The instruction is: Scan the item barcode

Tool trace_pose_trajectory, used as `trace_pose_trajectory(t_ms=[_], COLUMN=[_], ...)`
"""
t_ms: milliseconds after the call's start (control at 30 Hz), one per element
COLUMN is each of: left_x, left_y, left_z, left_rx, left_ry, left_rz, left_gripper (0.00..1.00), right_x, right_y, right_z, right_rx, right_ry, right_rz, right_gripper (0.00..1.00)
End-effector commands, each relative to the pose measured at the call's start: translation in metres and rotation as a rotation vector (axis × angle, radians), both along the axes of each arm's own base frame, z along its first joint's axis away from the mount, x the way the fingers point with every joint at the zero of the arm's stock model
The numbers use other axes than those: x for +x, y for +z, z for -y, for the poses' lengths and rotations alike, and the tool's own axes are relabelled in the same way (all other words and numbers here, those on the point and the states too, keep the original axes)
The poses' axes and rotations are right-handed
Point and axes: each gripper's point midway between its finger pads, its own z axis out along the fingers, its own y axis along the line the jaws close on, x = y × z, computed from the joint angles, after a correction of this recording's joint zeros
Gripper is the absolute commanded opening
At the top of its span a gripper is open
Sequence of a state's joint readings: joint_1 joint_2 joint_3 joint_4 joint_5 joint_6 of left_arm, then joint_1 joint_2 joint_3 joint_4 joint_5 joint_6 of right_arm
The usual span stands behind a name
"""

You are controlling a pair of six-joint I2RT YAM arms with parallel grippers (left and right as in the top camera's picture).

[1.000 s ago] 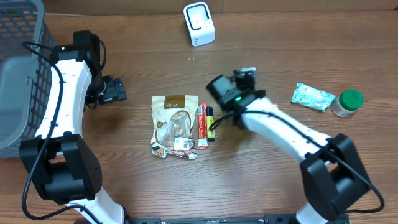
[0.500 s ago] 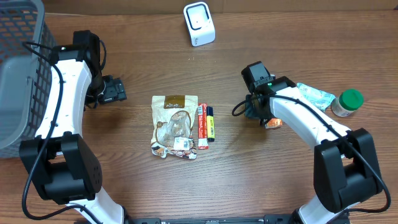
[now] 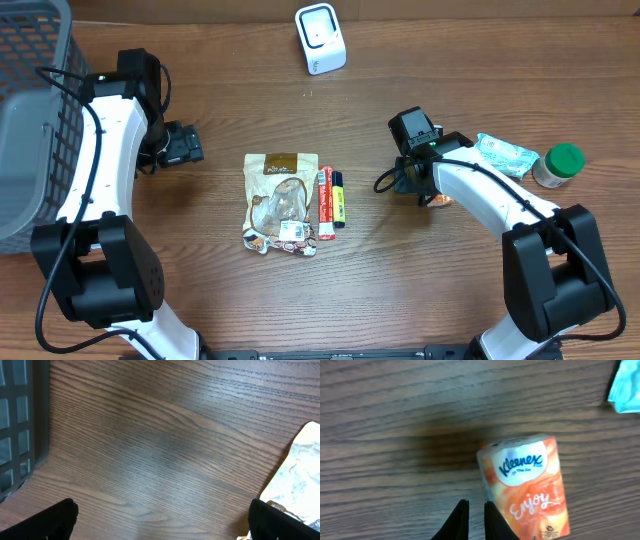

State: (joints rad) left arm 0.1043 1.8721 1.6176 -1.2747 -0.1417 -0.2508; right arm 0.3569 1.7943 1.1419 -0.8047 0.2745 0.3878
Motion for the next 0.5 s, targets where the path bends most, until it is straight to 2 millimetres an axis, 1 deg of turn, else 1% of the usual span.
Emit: trace_pose_trajectory(t_ms=[0,100,300,467], left_x=[0.004,0.004,0.004,0.004], left_y=[0.001,0.001,0.001,0.001], left_z=[0.003,0.003,0.003,0.003], left_rx=[-0.003,-0.003,-0.003,-0.003], left_ry=[-0.026,-0.026,-0.026,-0.026], left_rz=[0.004,0.004,0.004,0.004], left_gripper=[1.0,1.0,1.0,1.0], right_x=[0.015,0.013,0.008,0.003], right_y=[0.019,0.02,0.019,0.011], right_z=[0.002,0.011,0.013,0.022], right_rx=[-0.019,-0.071,-0.079,-0.084], right_ry=[-0.004,-0.014,-0.018,-0.04], right_rz=[0.066,0.064,0.045,0.029], right_gripper=[0.12,0.12,0.12,0.12])
